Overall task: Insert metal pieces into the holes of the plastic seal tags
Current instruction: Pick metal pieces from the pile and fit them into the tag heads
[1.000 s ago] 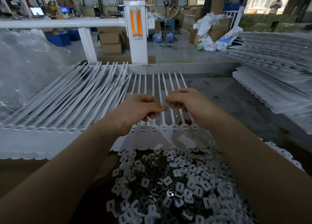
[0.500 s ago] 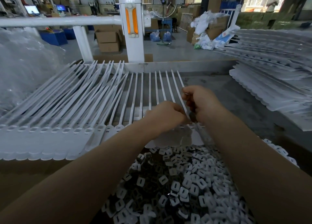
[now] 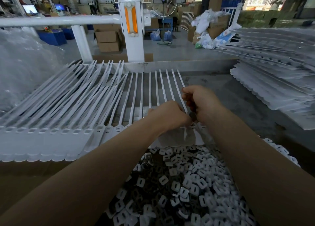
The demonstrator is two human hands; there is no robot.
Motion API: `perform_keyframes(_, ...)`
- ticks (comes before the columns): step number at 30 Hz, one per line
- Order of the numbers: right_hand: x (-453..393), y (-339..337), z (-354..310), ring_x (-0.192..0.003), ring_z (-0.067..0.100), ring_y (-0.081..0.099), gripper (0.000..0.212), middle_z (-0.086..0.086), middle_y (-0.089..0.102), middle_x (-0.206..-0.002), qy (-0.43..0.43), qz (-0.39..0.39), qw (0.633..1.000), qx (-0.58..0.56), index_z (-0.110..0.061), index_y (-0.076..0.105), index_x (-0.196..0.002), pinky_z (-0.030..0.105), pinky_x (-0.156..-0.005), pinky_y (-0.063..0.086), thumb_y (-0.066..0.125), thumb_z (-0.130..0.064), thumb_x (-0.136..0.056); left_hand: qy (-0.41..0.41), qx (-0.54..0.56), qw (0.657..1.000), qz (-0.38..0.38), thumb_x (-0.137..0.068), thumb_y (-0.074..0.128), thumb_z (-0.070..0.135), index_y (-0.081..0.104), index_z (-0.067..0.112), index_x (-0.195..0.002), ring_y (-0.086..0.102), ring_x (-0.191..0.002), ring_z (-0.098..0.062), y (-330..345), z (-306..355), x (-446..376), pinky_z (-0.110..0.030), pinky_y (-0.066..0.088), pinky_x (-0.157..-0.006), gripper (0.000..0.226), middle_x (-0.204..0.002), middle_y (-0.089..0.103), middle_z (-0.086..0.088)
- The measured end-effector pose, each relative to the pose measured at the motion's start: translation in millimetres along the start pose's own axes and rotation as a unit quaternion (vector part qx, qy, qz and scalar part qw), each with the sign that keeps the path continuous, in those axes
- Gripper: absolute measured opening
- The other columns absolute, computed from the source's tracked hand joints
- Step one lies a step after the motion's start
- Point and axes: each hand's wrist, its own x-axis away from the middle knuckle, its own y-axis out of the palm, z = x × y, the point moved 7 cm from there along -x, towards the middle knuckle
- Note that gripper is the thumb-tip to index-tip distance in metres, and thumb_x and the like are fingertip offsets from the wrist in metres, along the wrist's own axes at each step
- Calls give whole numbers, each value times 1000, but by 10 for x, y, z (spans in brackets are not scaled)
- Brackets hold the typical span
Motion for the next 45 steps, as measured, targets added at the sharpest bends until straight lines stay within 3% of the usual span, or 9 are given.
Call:
perform_keyframes(8, -8, 0, 6, -58, 9, 41, 11, -7, 60, -65, -1, 1, 1000, -3, -15, 68, -93, 25, -56, 34, 59, -20, -89, -15, 27, 1000, 2, -73, 76, 32, 74, 16, -90, 61, -99, -24, 9, -34, -7, -50, 42, -103, 23, -95, 70, -2)
perform_keyframes(12, -4, 0, -1, -57, 9, 41, 8, -6, 60, -64, -5, 0, 1000, -3, -15, 65, -85, 25, -55, 34, 59, -19, -90, -61, 62, 996, -23, -71, 77, 27, 73, 17, -101, 57, -103, -24, 34, -64, -2, -46, 45, -100, 32, -107, 66, -3)
perform_keyframes(18, -8, 0, 3, -57, 10, 41, 11, -6, 61, -66, 8, 1, 1000, 5, -16, 62, -79, 26, -56, 34, 61, -20, -88, -62, 22, 998, -15, -66, 77, 32, 70, 16, -99, 59, -102, -27, 50, -49, -17, -48, 42, -102, 37, -102, 67, -4)
perform_keyframes(27, -29, -2, -4, -57, 10, 43, 7, -6, 61, -64, 8, -2, 1000, 6, -17, 65, -84, 25, -55, 34, 60, -20, -88, 2, 6, 1000, -13, -77, 79, 30, 73, 19, -87, 62, -103, -25, -34, -2, 37, -50, 44, -101, 17, -97, 71, -2)
perform_keyframes(30, -33, -8, -7, -56, 10, 42, 7, -6, 61, -63, 9, -4, 1000, 2, -16, 65, -87, 24, -52, 34, 59, -19, -88, 53, -5, 999, -9, -85, 73, 21, 72, 25, -87, 64, -95, -17, -104, 13, 93, -43, 53, -93, 4, -95, 70, 3)
perform_keyframes(33, -23, -11, -19, -57, 10, 42, 7, -4, 61, -66, 7, -3, 1000, 4, -16, 66, -88, 25, -53, 34, 59, -19, -89, 125, -47, 991, -6, -90, 64, 15, 71, 28, -99, 63, -87, -10, -178, 30, 184, -37, 55, -86, 17, -94, 67, 7)
perform_keyframes(40, 41, -1, -51, -58, 10, 42, 11, -3, 60, -70, 0, -11, 999, 38, -15, 64, -80, 25, -57, 35, 60, -20, -89, 250, -203, 946, -26, -95, 58, 27, 60, 41, -126, 46, -105, -12, -136, 54, 358, -31, 39, -92, 34, -110, 55, 7)
perform_keyframes(43, 106, 45, -130, -64, 11, 48, 13, -6, 63, -69, -36, -28, 993, 108, -14, 67, -80, 28, -64, 38, 63, -22, -89, 246, -136, 958, -53, -91, 66, 21, 65, 37, -117, 51, -97, 13, -316, -12, 379, -5, 40, -81, 31, -99, 58, 24)
perform_keyframes(45, 208, 148, -237, -67, 11, 54, 9, -8, 66, -69, -95, -88, 974, 187, -17, 70, -89, 28, -63, 41, 64, -24, -89, 208, -51, 976, -29, -91, 65, 14, 70, 34, -101, 55, -84, 21, -540, -137, 356, 2, 41, -66, 23, -87, 65, 28)
